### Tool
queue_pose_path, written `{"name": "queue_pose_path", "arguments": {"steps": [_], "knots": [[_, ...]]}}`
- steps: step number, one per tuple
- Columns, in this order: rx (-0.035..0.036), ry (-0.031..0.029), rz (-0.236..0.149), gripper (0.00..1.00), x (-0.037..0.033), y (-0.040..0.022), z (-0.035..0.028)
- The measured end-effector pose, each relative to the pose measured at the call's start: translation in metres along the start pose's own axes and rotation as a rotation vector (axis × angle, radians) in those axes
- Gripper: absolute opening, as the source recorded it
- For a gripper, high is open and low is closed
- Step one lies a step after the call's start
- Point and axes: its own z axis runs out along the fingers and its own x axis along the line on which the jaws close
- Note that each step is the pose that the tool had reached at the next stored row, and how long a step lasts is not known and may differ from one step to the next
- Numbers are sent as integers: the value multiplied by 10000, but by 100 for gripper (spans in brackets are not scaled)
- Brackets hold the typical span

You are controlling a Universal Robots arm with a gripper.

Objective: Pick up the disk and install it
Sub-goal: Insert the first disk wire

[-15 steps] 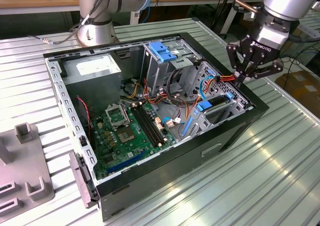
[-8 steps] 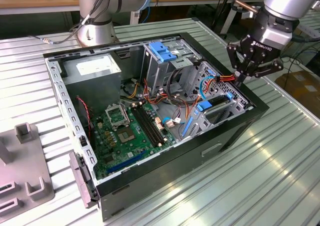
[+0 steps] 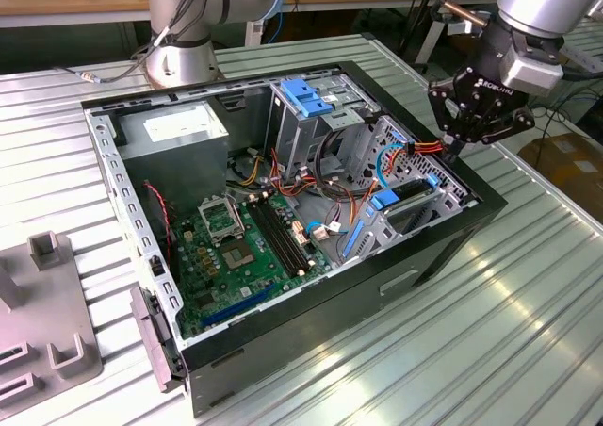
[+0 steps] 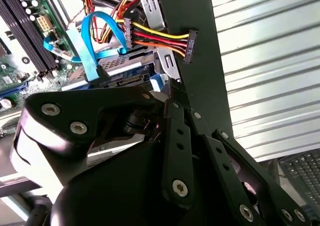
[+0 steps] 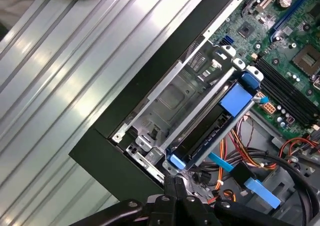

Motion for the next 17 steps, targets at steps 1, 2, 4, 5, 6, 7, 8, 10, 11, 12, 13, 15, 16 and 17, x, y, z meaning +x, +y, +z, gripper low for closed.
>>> {"name": "queue_pose_path", "arguments": {"steps": [1,2,4,5,6,7,8,10,11,12,13,15,16,17], "knots": [[2,0,-53,10,-3,-7,0],[6,-1,-115,10,-10,-17,0],[11,0,-246,10,-45,-57,-1],[37,2,-914,10,-78,-116,-2],[51,3,-1244,10,-71,-124,0],[55,2,-1320,10,-65,-133,1],[61,3,-1469,10,-45,-162,2],[67,2,-1603,11,-37,-183,3],[71,2,-1687,11,-39,-200,3],[73,3,-1760,17,-42,-212,3],[75,3,-1819,17,-45,-219,3],[78,4,-1904,17,-48,-225,2],[79,4,-1925,17,-47,-225,2],[80,5,-1948,17,-48,-226,2]]}}
